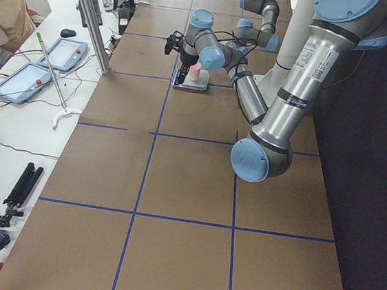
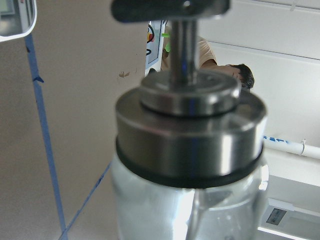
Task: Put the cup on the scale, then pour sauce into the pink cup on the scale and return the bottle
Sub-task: 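Tilt the bottle with the right gripper to pour into the cup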
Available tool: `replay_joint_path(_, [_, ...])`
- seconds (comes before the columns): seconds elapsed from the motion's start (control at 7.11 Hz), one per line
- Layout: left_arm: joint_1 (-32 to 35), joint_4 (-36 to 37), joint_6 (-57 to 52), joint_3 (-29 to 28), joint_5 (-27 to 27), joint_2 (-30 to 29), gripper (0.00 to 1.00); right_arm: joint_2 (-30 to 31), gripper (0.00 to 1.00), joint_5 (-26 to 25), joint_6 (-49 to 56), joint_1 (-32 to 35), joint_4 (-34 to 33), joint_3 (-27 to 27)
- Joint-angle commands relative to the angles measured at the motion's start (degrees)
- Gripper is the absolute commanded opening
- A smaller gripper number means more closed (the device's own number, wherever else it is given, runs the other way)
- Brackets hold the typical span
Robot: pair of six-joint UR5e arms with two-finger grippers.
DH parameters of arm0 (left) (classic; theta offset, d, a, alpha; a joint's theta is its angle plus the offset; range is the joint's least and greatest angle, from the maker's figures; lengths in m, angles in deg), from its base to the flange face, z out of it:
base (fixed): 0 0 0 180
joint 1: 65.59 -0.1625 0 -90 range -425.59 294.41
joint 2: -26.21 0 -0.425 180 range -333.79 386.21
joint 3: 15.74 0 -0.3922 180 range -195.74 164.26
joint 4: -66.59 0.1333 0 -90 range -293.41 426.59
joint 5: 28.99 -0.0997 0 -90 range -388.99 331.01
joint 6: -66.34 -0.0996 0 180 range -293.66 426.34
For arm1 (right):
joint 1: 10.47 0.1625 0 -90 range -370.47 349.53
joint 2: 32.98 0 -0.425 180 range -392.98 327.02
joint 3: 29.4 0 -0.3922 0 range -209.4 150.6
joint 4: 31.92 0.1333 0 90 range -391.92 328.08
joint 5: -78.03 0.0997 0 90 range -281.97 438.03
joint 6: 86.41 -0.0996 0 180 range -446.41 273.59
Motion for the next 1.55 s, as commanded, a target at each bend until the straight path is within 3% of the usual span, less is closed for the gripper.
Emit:
replay_joint_path(0.0, [0.0,0.4,0.1,0.3,0.3,0.0,0.69,-1.8,0.0,-0.6,0.0,0.3,-1.6,-2.7])
replay_joint_path(1.41, [-0.1,2.0,0.1,0.9,1.2,-0.3,0.7,-2.0,0.0,-1.0,-3.5,0.9,-2.6,-1.6])
